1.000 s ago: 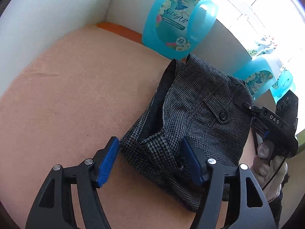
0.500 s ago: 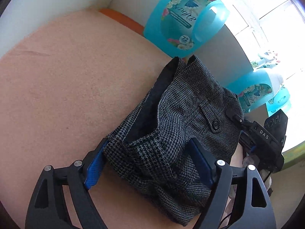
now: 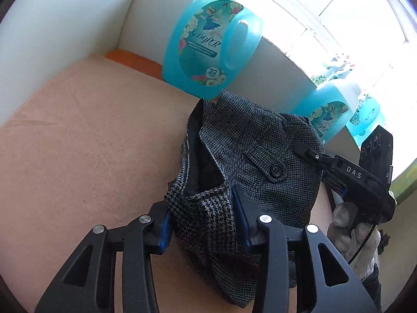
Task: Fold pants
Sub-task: 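Lift the folded pants off the mat with both grippers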
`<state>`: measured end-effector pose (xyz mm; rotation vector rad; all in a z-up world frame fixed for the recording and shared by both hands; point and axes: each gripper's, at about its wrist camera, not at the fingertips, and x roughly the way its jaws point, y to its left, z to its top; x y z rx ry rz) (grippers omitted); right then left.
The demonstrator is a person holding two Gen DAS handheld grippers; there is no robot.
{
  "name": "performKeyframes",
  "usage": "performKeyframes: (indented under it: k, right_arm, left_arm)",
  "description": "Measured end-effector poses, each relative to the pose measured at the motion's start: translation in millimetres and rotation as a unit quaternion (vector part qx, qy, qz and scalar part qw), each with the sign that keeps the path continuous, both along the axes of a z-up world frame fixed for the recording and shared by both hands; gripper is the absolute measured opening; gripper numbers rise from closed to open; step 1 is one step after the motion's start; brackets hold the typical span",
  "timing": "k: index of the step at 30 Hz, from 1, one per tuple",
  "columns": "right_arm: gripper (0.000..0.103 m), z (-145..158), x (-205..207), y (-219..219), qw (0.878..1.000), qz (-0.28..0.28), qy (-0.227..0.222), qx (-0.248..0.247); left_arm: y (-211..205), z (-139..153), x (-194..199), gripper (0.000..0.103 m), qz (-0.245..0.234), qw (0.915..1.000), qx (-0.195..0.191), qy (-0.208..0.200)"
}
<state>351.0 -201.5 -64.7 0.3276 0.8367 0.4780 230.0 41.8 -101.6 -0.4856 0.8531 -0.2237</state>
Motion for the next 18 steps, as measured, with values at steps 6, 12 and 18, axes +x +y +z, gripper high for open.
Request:
performKeyframes:
  k: [6,12,18]
  right_arm:
    - [0.020,32.4,-22.9,4.5,0.999,-0.002,-0.035,-0.028]
    - [0.019,62.0,-49.7,-8.0,0.996,-0.009,-0.066,-0.052]
    - [0.019,87.7,-73.5,-49.6,0.994,-0.039,-0.081,-0.061]
  left_arm:
    - [-4.9,6.9,-9.2,0.035,-0.018,0.9996,-0.017,-0.013]
    - [-24.6,20.4,-20.7,0.034,-0.044,0.9981,-0.026,-0.034]
    - [-65.0,43.5,-31.1,0.034,-0.092,0.9934,-0.031,-0.061]
